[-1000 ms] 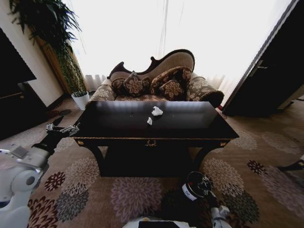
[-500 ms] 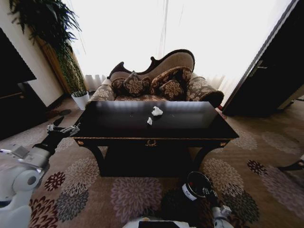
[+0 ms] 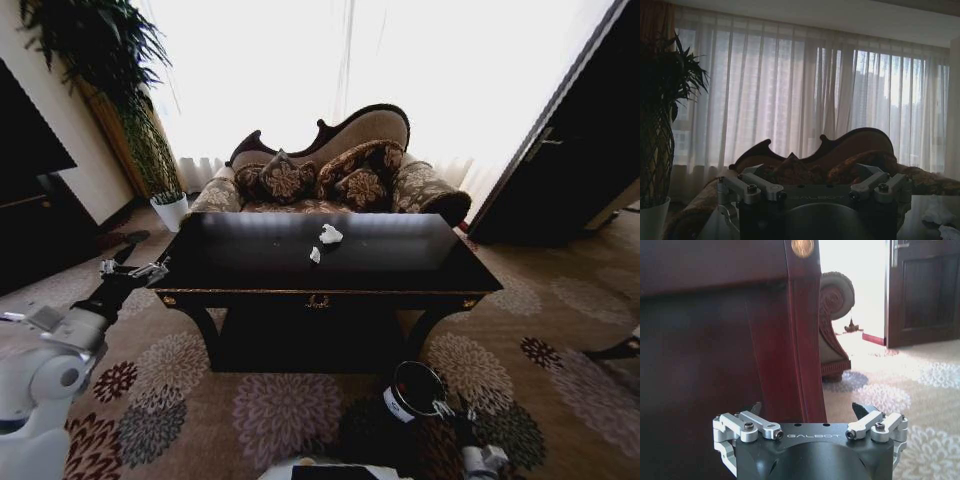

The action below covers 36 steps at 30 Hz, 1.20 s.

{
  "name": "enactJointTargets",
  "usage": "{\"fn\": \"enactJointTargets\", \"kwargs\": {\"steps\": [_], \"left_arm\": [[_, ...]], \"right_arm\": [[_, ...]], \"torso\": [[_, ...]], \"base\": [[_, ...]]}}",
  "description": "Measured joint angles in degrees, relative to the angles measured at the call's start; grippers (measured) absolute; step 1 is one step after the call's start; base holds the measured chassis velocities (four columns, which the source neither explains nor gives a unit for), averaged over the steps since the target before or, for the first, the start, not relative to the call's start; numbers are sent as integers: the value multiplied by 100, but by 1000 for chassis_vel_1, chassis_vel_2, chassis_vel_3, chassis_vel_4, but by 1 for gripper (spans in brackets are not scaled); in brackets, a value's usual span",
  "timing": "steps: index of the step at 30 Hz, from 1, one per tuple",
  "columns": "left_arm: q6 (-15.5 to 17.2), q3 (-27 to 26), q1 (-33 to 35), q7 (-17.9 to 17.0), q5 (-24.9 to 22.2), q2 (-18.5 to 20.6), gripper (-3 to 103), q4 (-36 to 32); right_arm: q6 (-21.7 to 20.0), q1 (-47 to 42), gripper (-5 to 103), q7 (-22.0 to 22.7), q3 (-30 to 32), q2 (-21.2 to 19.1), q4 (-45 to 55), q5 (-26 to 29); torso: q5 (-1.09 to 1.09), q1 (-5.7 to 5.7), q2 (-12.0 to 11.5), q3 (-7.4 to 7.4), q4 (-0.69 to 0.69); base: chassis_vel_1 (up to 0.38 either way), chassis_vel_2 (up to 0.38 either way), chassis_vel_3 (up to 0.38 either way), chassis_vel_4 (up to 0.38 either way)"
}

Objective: Move to the front of the table and place the trash on the table into the trash bin.

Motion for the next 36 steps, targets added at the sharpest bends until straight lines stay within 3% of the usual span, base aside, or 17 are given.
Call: {"fn": "enactJointTargets", "kwargs": {"steps": [14,26,36], "left_arm": [[53,384,-512,-81,72,-63,100,298],[167,638,-796,-223,158,-106,100,471],[168,618,-737,-226,162,-84,100,452]], "right_arm": [[489,-1240,100,-657,664,50,1295,-157],[534,-1827,100,-619,1087,407,2886,-113],[413,-2277,100,-274,1127,699,4809,171]], "torso": [[1,0,0,0,-1],[0,0,0,0,0],[0,0,0,0,0]], "base": [[0,0,0,0],[0,0,0,0],[0,0,0,0]]}}
